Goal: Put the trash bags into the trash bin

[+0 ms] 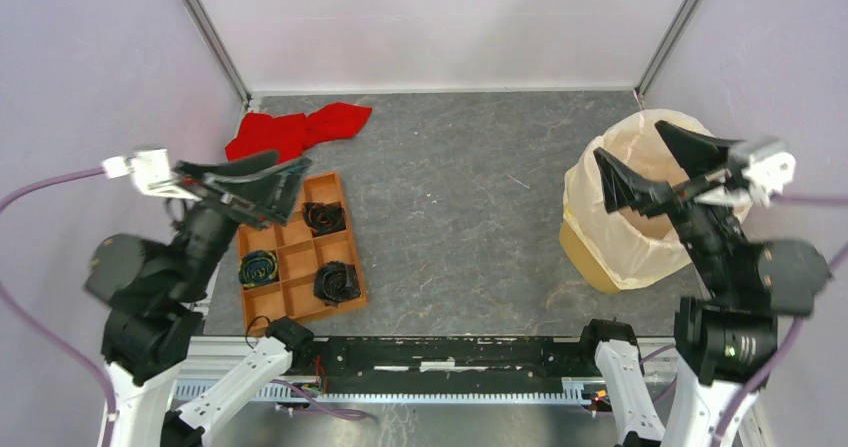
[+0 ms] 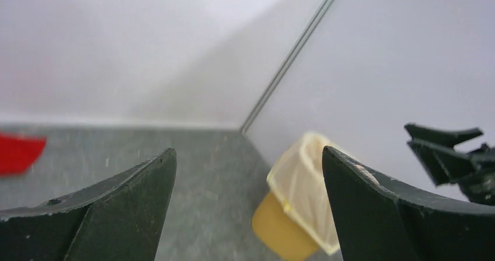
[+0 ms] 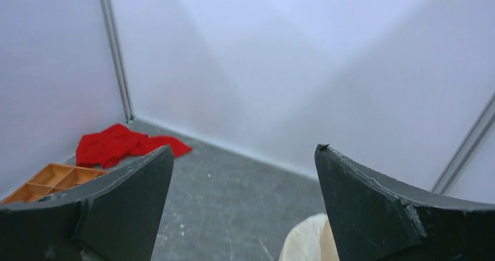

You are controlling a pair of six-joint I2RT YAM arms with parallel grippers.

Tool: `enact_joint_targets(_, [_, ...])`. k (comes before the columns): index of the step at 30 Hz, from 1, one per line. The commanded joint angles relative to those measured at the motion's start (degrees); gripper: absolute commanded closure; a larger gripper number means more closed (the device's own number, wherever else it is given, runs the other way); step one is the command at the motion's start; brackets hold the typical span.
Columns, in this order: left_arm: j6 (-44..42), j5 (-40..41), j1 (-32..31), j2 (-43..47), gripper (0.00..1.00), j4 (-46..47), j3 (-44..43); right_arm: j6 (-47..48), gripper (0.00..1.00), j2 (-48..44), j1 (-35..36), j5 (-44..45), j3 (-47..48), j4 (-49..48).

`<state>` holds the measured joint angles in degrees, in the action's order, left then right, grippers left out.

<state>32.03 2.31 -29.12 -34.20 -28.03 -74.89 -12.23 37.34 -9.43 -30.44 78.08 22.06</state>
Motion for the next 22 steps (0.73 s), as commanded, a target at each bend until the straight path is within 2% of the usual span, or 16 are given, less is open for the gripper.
enact_joint_targets(1, [-8.3,0.5,-0.1,1.4,0.00,9.2,-5.1,2.6,0.02,-3.7,2.5,-1.7,2.0,-2.6])
enact_joint_targets(4, [-11.9,1.0,-0.1,2.0,0.00,10.1,-7.2,6.3,0.02,-4.5,7.1,7.1,3.6,2.5])
enact_joint_targets(7, [-15.5,3.2,-0.1,2.0,0.00,8.7,-8.8,9.0,0.02,-5.9,9.2,12.2,2.2,4.5])
enact_joint_targets(12, [-16.3,8.4,-0.1,1.6,0.00,7.2,-9.4,10.6,0.02,-8.5,11.2,12.7,-2.6,3.2])
enact_joint_targets(18, [-15.2,8.5,-0.1,1.5,0.00,8.2,-7.5,11.8,0.02,-9.0,12.5,16.5,-4.7,2.9])
enact_joint_targets(20, [-14.9,8.9,-0.1,1.3,0.00,8.8,-7.0,13.2,0.02,-8.5,12.5,14.5,-6.4,2.7])
enact_joint_targets(22, [-14.9,9.0,-0.1,0.8,0.00,9.0,-6.9,13.1,0.02,-7.7,12.4,16.0,-6.2,3.9])
